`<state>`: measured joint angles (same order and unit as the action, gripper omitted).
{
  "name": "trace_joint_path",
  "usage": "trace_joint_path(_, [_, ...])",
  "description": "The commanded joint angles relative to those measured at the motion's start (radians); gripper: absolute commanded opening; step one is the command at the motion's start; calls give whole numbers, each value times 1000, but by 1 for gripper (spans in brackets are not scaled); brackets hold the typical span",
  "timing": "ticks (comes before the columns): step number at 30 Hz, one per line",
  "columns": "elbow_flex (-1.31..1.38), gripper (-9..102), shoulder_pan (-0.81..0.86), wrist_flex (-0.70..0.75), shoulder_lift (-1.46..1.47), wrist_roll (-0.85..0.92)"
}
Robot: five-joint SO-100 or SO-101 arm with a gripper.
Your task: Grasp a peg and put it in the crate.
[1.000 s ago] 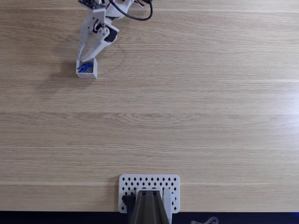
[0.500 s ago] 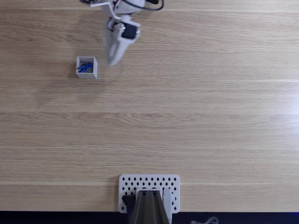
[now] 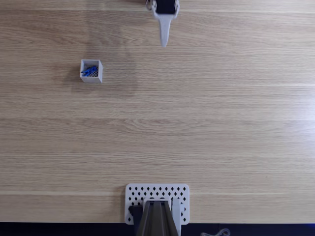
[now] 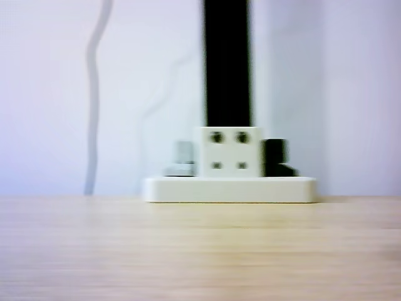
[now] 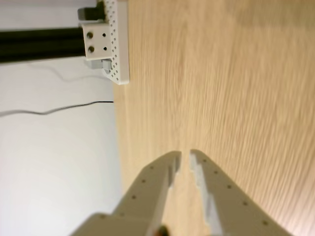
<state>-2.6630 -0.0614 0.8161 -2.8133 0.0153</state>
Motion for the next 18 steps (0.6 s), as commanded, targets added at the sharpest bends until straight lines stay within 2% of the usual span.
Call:
trace_joint_path(1, [46, 0, -6, 67, -118, -120])
trace_joint_path(18, [-236, 0, -5, 83, -382, -120])
